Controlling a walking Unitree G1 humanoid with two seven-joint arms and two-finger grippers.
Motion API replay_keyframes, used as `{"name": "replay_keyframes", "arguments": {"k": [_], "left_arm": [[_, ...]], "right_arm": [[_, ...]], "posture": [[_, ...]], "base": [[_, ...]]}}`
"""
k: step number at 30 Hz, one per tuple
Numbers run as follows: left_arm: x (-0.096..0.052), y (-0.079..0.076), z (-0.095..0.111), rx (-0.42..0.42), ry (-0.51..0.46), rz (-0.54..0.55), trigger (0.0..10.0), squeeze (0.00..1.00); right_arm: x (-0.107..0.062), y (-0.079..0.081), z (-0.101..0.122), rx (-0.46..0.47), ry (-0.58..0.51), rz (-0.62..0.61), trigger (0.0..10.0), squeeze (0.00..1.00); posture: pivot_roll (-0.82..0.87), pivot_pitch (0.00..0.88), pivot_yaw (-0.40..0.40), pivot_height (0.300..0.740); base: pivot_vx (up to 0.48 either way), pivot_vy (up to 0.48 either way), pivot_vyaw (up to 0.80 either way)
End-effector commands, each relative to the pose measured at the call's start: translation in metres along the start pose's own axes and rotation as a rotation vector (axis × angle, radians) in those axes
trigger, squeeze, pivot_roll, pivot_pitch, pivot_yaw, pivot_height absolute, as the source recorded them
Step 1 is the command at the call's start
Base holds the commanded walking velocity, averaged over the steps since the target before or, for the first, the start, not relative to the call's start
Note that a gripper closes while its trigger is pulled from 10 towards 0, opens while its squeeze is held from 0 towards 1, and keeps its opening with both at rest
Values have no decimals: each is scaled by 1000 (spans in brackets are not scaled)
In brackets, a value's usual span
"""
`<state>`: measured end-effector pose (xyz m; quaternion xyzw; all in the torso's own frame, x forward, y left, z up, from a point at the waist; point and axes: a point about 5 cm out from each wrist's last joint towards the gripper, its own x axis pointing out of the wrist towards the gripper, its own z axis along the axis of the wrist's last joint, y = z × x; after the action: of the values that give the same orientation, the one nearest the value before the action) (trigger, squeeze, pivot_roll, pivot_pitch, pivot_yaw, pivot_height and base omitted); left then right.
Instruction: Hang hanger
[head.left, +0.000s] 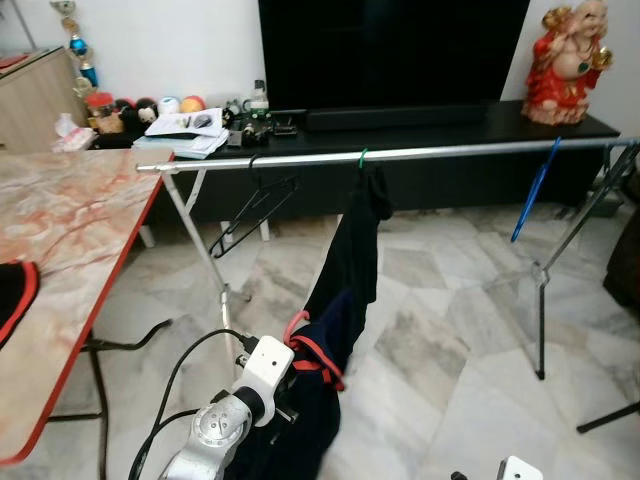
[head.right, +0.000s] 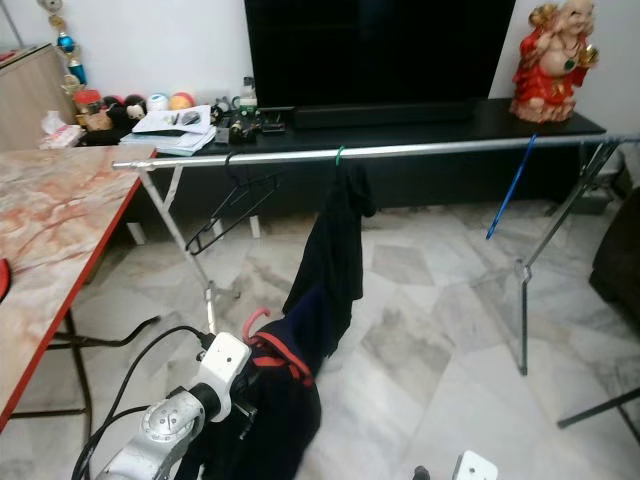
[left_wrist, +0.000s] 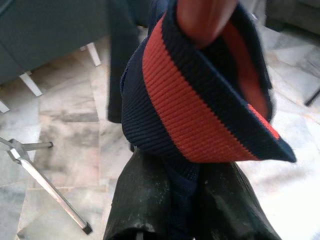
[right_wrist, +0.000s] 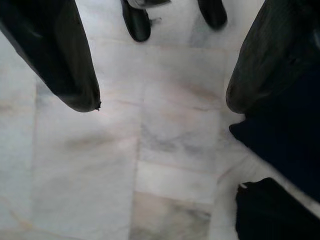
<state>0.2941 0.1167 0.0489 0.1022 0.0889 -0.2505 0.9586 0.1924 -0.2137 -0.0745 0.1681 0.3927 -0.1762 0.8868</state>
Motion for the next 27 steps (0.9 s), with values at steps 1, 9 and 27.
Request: {"name": "replay_keyframes", "arguments": {"k": [1, 9, 27], "left_arm": [[-4, 11, 0, 14, -2, 40, 10000, 0], [-12, 22, -7, -29, 15, 113, 10000, 0], [-29, 39, -10, 83, 18, 166, 10000, 0]], "right_arm": [[0, 9, -3, -5, 10, 28, 10000, 0], [0, 11, -4, -32, 13, 41, 10000, 0], [-1, 13, -8, -64, 18, 65, 10000, 0]], "posture": [[53, 53, 11, 740], [53, 57, 10, 740], [47, 35, 20, 740]], "base": [[270, 0, 0], [0, 0, 0], [0, 0, 470]]}}
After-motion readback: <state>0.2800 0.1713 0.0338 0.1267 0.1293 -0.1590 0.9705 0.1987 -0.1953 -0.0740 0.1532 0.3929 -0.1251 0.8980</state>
